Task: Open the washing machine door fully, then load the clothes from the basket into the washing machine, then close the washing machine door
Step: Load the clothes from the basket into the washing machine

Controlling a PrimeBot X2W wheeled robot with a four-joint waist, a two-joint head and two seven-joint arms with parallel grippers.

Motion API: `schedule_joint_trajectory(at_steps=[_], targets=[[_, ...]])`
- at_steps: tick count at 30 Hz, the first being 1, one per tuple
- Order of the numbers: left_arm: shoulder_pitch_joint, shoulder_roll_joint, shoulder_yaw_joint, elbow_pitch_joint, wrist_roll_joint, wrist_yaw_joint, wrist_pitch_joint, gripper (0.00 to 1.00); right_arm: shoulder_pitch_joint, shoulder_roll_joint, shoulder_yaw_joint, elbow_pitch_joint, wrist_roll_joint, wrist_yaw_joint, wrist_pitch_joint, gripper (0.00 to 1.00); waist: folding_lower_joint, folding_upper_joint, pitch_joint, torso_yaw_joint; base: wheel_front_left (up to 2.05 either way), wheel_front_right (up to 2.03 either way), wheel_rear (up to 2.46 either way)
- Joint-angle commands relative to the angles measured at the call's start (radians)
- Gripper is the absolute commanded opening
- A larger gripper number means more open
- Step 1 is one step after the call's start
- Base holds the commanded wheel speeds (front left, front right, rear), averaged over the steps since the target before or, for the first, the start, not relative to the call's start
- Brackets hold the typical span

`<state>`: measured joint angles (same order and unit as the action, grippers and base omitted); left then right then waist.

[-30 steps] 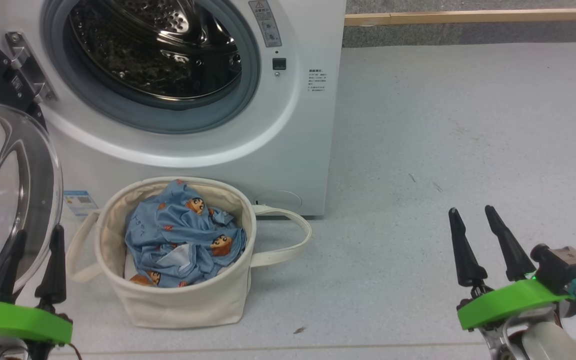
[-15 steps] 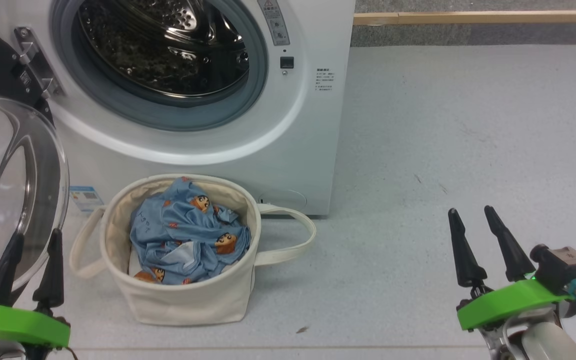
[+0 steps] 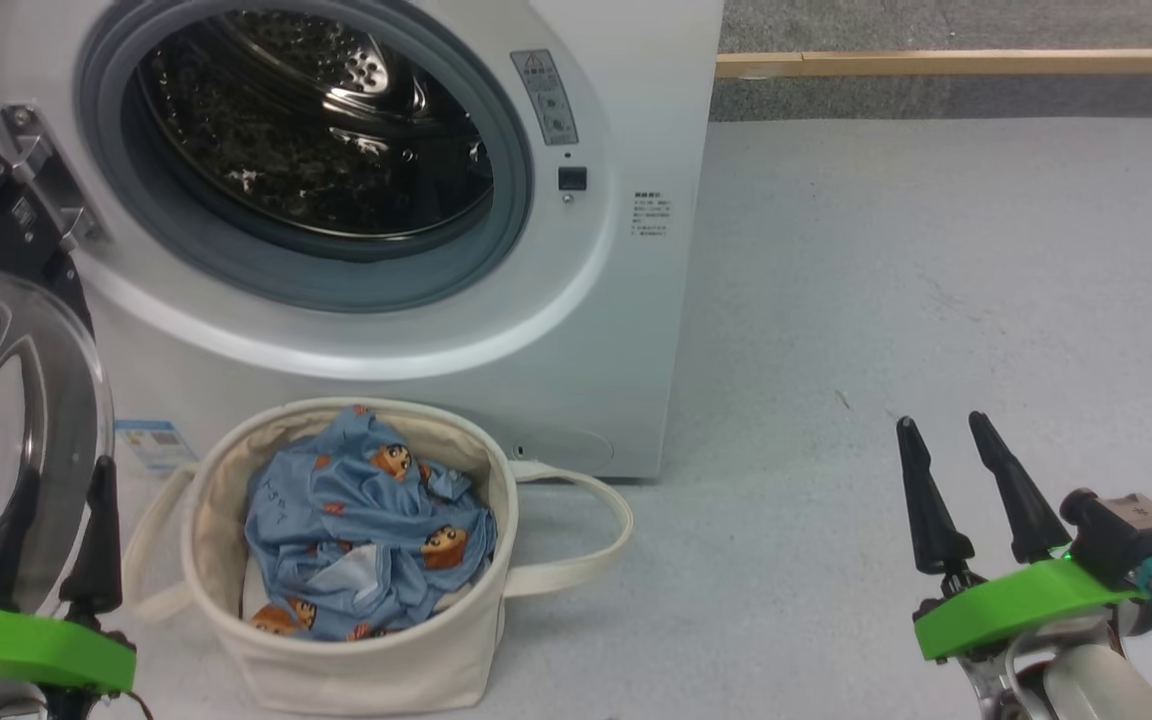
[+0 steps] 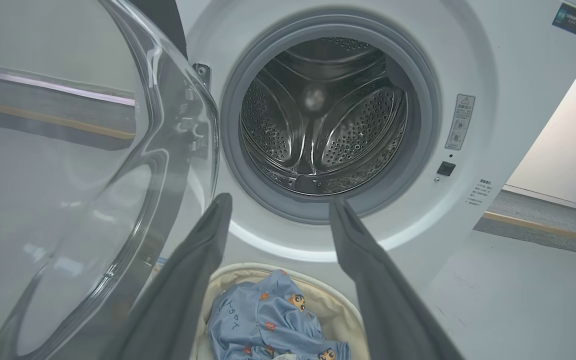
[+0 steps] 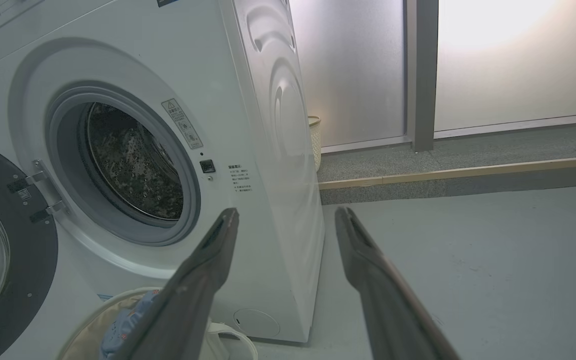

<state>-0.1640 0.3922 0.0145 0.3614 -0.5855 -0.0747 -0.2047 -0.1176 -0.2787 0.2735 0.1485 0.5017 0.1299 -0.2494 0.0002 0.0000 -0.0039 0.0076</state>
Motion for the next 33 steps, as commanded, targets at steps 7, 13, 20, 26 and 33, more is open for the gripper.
schedule_joint_trajectory(at_steps=[7,13,20,26,33], targets=[[-0.038,0.048,0.039,-0.027,-0.008,0.010,-0.013,1.00,-0.029,-0.008,0.012,-0.031,0.000,0.001,-0.012,1.00,-0.0002,0.0000,0.000,0.009,1.39,-1.30,-0.09],[-0.038,0.049,0.036,-0.026,-0.011,0.015,-0.013,1.00,-0.030,-0.005,0.013,-0.030,0.003,0.001,-0.012,1.00,-0.0002,0.0000,0.000,0.012,1.39,-1.30,-0.09],[-0.042,0.047,0.039,-0.027,-0.016,0.026,-0.016,1.00,-0.032,-0.004,0.011,-0.028,0.003,0.001,-0.012,1.00,-0.0002,0.0000,0.002,0.013,1.28,-1.13,-0.15],[-0.041,0.046,0.040,-0.027,-0.018,0.030,-0.021,1.00,-0.032,0.000,0.009,-0.024,0.003,0.001,-0.012,1.00,-0.0002,0.0000,0.002,0.010,0.50,-0.46,-0.04],[-0.040,0.038,0.037,-0.017,-0.028,0.034,-0.024,1.00,-0.031,0.002,0.014,-0.022,0.001,0.001,-0.012,1.00,-0.0002,0.0000,0.006,0.009,0.00,0.00,0.00]])
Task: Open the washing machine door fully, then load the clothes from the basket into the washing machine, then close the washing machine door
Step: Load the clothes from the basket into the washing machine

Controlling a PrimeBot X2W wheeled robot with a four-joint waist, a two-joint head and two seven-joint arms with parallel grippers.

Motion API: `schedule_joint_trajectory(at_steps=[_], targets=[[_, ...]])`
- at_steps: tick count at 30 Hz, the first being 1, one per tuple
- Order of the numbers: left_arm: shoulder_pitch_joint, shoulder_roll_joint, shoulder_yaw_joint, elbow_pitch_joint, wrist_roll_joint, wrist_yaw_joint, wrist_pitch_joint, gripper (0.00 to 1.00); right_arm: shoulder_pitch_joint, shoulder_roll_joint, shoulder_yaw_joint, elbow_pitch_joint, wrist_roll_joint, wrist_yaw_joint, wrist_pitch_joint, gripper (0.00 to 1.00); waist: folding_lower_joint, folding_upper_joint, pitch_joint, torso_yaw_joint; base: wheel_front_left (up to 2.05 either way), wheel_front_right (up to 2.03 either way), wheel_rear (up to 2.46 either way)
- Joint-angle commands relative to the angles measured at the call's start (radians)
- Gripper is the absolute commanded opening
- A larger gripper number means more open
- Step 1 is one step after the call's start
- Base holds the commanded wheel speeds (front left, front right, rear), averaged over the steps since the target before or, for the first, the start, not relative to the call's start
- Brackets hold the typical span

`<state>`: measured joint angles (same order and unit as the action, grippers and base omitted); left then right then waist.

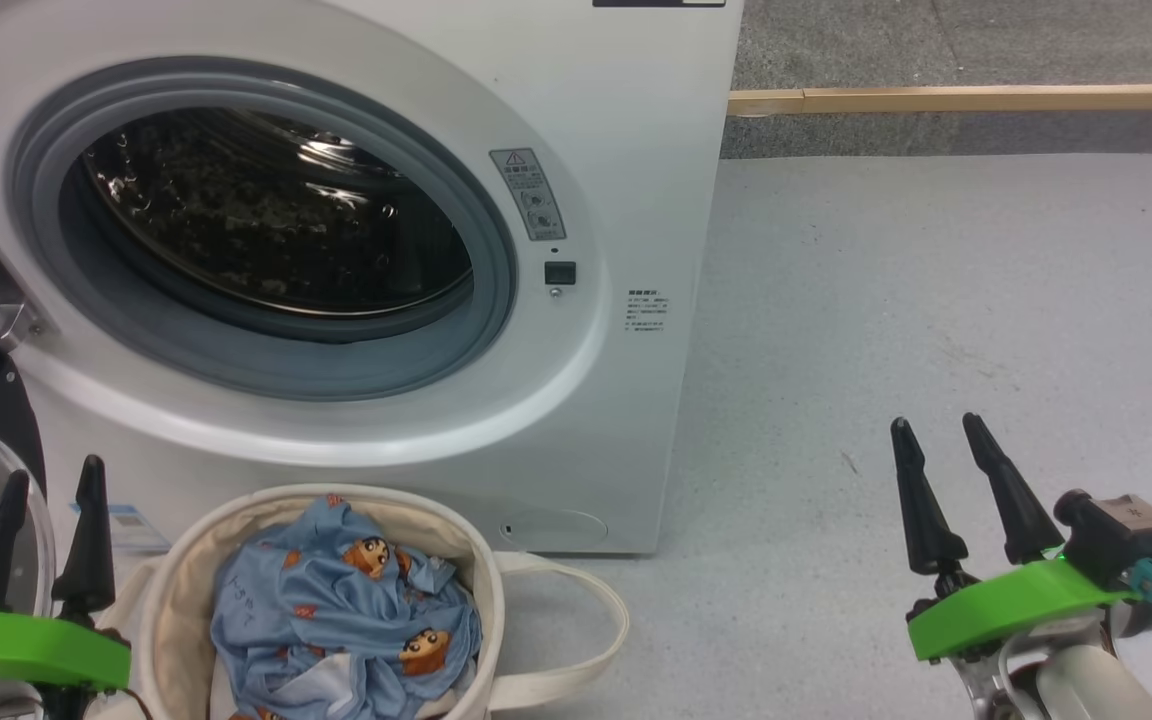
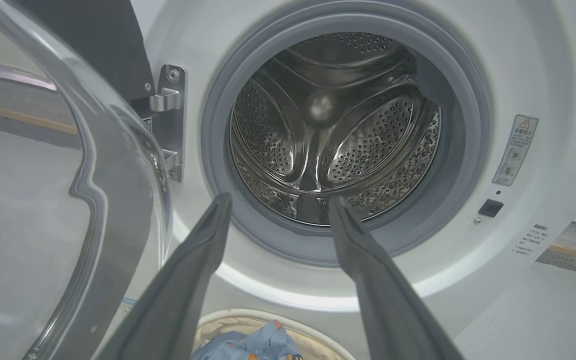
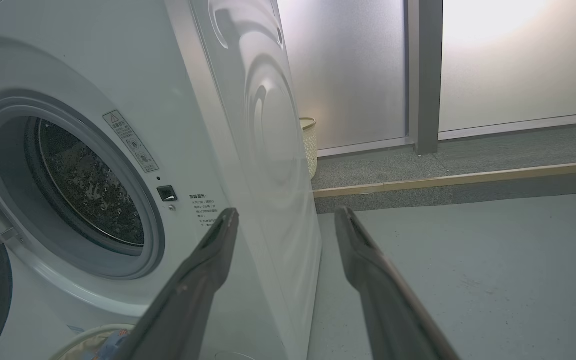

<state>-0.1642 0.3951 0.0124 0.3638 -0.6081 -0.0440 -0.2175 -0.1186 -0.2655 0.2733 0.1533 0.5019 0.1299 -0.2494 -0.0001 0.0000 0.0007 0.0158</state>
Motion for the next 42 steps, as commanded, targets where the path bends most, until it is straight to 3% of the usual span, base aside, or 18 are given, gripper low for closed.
schedule_joint_trajectory(at_steps=[1,13,25,32,42], targets=[[-0.040,0.034,0.040,-0.019,-0.007,0.004,-0.011,1.00,-0.030,-0.011,0.016,-0.026,0.001,0.001,-0.012,1.00,0.0001,0.0000,0.002,0.001,0.00,0.00,0.00],[-0.049,0.013,0.038,-0.003,-0.025,0.017,-0.010,1.00,-0.033,-0.013,0.023,-0.021,0.001,0.001,-0.012,1.00,0.0001,0.0000,0.012,0.011,0.00,0.00,0.00],[-0.079,-0.014,0.002,0.042,0.027,0.053,-0.029,1.00,-0.056,-0.008,0.035,-0.024,-0.012,0.001,-0.012,1.00,0.0001,0.0000,0.076,0.009,0.00,0.00,0.00],[-0.114,-0.050,-0.025,0.106,0.043,0.033,-0.038,1.00,-0.079,-0.004,0.047,-0.023,-0.021,0.001,-0.012,1.00,0.0001,0.0000,0.125,0.006,0.00,0.00,0.00],[-0.211,-0.106,-0.045,0.263,0.078,-0.036,-0.044,1.00,-0.125,0.011,0.072,-0.021,-0.036,0.001,-0.012,1.00,0.0001,0.0000,0.220,-0.004,0.00,0.00,0.00]])
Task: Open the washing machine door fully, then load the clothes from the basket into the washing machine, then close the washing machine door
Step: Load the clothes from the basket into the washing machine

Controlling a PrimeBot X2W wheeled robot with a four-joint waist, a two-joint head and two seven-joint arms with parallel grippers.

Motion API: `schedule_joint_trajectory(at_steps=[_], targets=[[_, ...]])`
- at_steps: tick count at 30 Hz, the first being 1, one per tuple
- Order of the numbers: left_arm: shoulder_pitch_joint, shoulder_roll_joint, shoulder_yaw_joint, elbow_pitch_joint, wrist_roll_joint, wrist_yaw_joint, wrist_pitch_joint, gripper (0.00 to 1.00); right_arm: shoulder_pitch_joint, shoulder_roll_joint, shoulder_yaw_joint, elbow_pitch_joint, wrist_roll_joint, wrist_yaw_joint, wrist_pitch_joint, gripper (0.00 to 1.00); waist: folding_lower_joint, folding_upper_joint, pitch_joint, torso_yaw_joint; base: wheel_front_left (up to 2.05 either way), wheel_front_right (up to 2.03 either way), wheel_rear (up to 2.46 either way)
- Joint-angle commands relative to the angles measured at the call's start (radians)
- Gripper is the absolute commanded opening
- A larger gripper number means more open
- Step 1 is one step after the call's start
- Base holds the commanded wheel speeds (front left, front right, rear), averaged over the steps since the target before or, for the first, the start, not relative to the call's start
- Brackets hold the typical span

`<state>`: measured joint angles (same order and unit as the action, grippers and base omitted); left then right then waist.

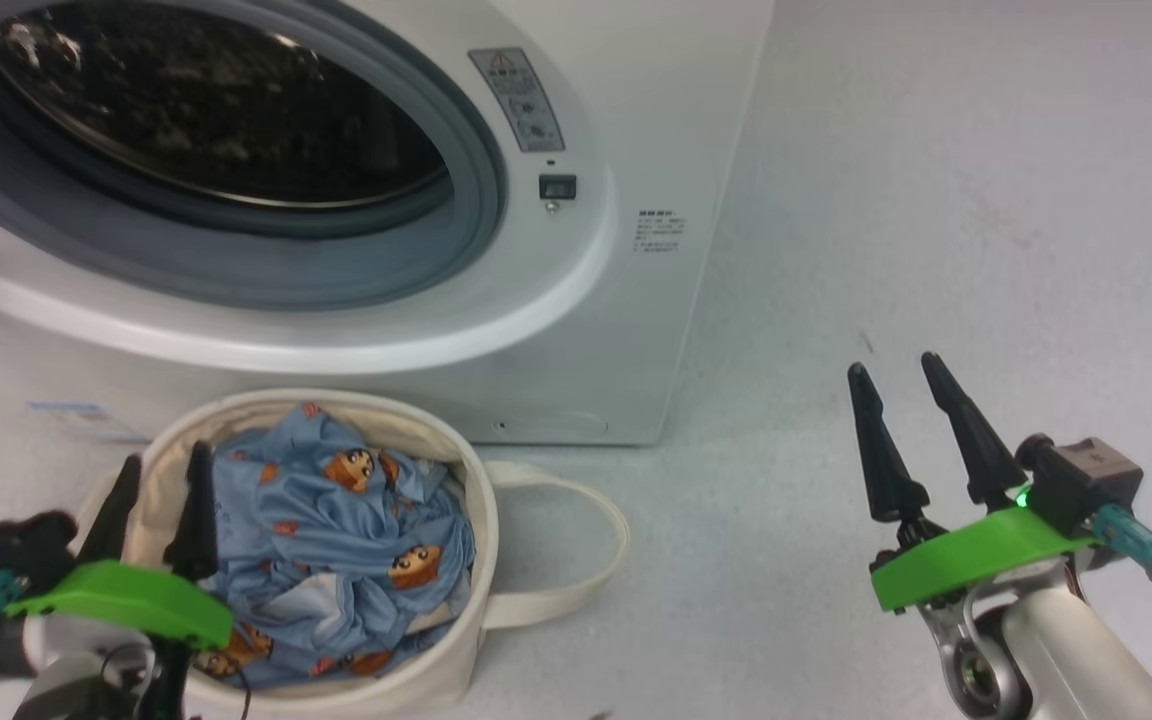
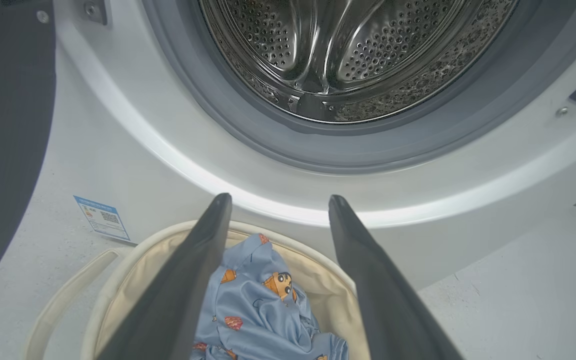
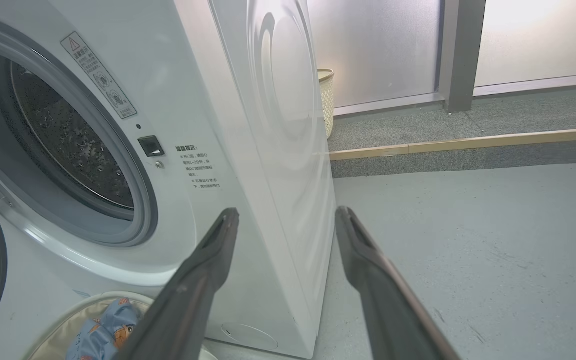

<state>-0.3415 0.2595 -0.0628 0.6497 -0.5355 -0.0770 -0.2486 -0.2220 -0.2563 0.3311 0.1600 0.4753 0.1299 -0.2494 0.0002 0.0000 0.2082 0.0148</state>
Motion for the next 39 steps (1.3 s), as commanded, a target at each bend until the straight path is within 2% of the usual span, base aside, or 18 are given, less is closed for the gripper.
schedule_joint_trajectory(at_steps=[1,6,12,28,39], targets=[[-0.042,0.025,0.031,-0.015,0.013,-0.011,-0.013,1.00,-0.026,0.004,0.015,-0.029,-0.012,0.001,-0.012,1.00,-0.0002,0.0000,0.023,-0.005,0.00,0.00,0.00],[-0.082,0.004,0.022,0.045,0.040,-0.040,-0.013,1.00,-0.049,0.014,0.011,-0.038,-0.024,0.001,-0.012,1.00,-0.0002,0.0000,0.075,-0.015,0.00,0.00,0.00],[-0.134,-0.013,-0.025,0.167,0.025,-0.052,-0.013,1.00,-0.070,0.025,0.010,-0.042,-0.036,0.001,-0.012,1.00,-0.0002,0.0000,0.115,-0.035,0.00,0.00,0.00],[-0.259,0.040,-0.224,0.397,-0.148,-0.054,-0.004,1.00,-0.112,0.034,0.004,-0.078,-0.083,0.001,-0.010,1.00,-0.0002,0.0000,0.265,-0.086,0.00,0.00,0.00],[-0.331,0.049,-0.259,0.545,-0.251,-0.054,0.048,1.00,-0.119,0.038,-0.019,-0.121,-0.120,0.001,0.010,1.00,-0.0002,0.0000,0.340,-0.127,0.00,0.00,0.00]])
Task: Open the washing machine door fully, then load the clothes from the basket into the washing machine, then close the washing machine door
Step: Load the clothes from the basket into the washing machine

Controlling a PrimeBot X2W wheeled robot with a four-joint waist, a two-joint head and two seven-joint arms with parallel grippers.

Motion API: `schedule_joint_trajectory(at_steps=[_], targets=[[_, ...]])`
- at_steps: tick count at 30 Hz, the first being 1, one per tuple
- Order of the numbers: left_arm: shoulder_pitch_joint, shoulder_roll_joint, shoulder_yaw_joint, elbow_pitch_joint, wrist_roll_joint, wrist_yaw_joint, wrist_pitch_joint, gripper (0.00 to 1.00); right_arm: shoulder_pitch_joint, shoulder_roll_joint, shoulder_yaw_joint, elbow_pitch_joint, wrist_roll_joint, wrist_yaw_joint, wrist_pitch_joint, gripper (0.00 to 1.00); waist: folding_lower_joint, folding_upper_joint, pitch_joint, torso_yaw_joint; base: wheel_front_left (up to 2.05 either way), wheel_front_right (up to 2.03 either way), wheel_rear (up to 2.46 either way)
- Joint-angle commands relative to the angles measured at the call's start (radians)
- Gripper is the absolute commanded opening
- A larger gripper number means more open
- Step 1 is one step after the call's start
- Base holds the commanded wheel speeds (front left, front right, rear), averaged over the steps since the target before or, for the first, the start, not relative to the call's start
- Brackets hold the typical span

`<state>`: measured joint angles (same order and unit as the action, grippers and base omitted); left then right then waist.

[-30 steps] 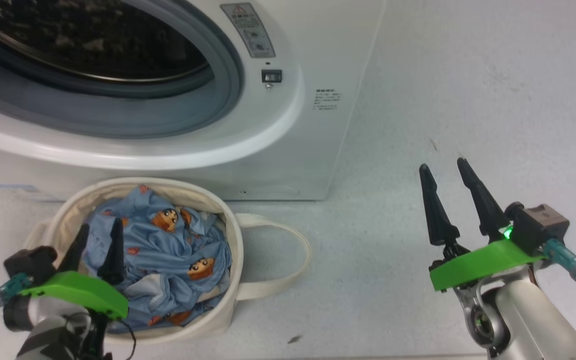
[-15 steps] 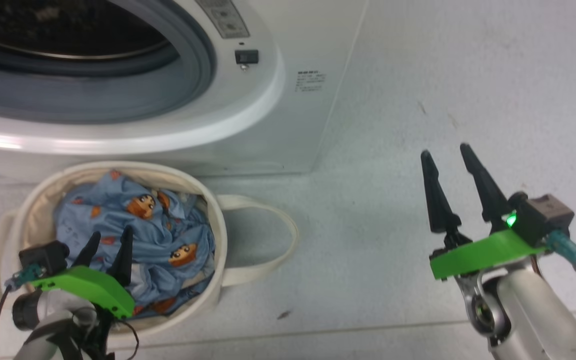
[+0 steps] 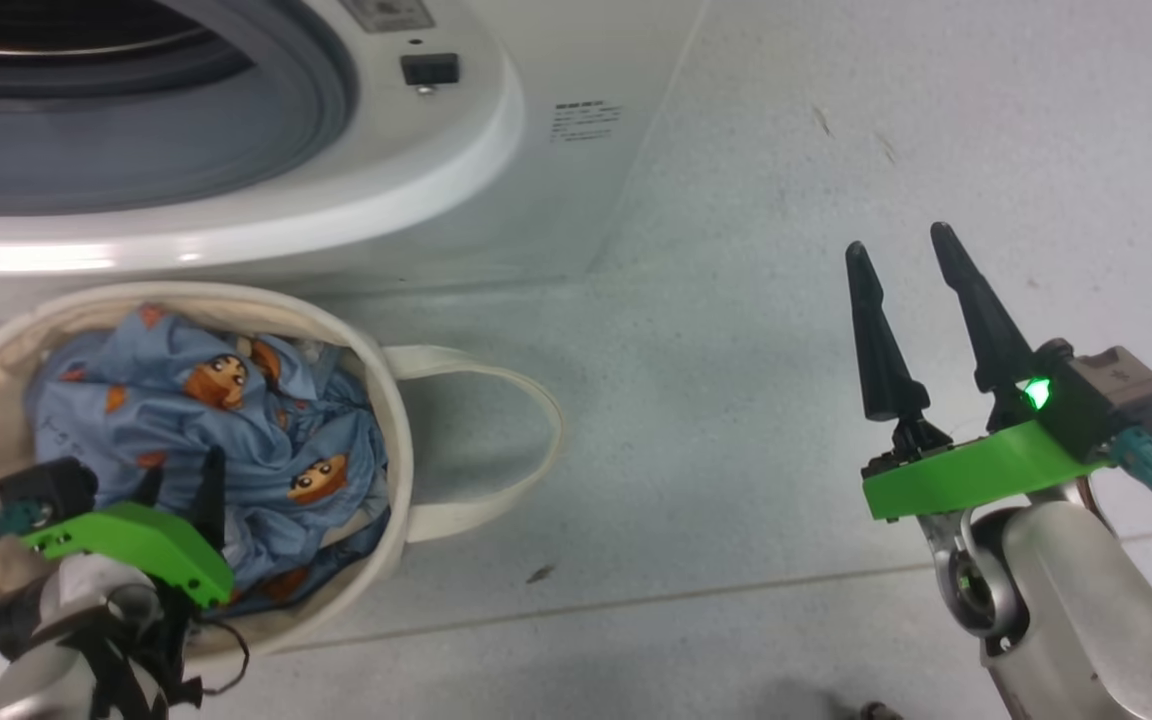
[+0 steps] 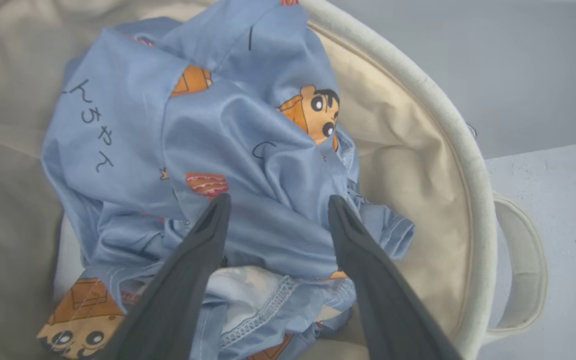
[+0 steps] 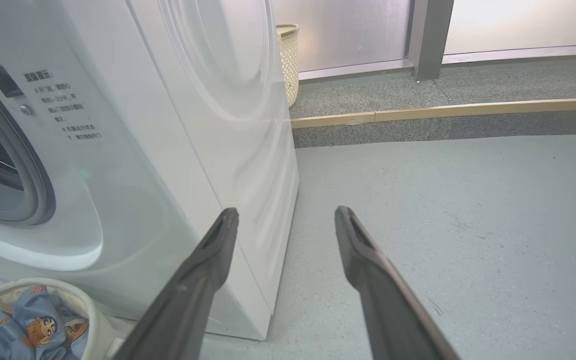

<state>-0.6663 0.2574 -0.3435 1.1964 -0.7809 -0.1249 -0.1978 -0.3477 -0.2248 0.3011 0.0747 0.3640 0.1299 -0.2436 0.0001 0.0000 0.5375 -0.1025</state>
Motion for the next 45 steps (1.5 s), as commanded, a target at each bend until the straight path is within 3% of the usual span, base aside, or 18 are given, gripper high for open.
schedule_joint_trajectory(at_steps=[1,14,21,22,23,24,36,45], targets=[[-0.014,0.051,0.023,0.005,-0.017,-0.006,0.002,1.00,0.009,0.007,0.007,-0.042,-0.012,0.001,0.009,1.00,-0.0001,0.0000,0.017,-0.014,0.00,0.00,0.00],[-0.092,0.036,-0.025,0.077,-0.055,-0.006,0.120,1.00,0.068,-0.002,-0.065,-0.189,-0.060,0.001,0.095,1.00,-0.0001,0.0000,0.109,-0.036,0.00,0.00,0.00],[-0.117,0.034,-0.034,0.085,-0.064,-0.006,0.098,1.00,0.091,0.003,-0.085,-0.232,-0.066,0.001,0.111,1.00,-0.0001,0.0000,0.128,-0.040,0.00,0.00,0.00],[-0.120,0.035,-0.034,0.086,-0.065,-0.006,0.092,0.84,0.091,0.004,-0.084,-0.234,-0.067,0.001,0.112,1.00,-0.0001,0.0000,0.128,-0.041,0.00,0.00,0.00],[-0.121,0.035,-0.036,0.087,-0.065,-0.006,0.087,0.12,0.092,0.006,-0.083,-0.235,-0.067,0.001,0.112,1.00,-0.0001,0.0000,0.128,-0.041,0.00,0.00,0.00],[-0.121,0.035,-0.037,0.088,-0.067,-0.006,0.086,0.00,0.092,0.008,-0.082,-0.235,-0.067,0.001,0.111,1.00,-0.0001,0.0000,0.128,-0.041,0.00,0.00,0.00],[-0.063,0.007,-0.058,0.060,-0.116,-0.006,0.046,0.00,0.064,0.008,-0.033,-0.160,-0.035,0.001,0.076,1.00,-0.0001,0.0000,0.025,-0.017,0.00,0.00,0.00],[0.057,0.015,-0.103,-0.027,-0.174,-0.006,-0.015,0.00,0.042,0.008,0.042,-0.033,0.039,0.001,0.024,1.00,-0.0001,0.0000,-0.140,0.011,0.00,0.00,0.00]])
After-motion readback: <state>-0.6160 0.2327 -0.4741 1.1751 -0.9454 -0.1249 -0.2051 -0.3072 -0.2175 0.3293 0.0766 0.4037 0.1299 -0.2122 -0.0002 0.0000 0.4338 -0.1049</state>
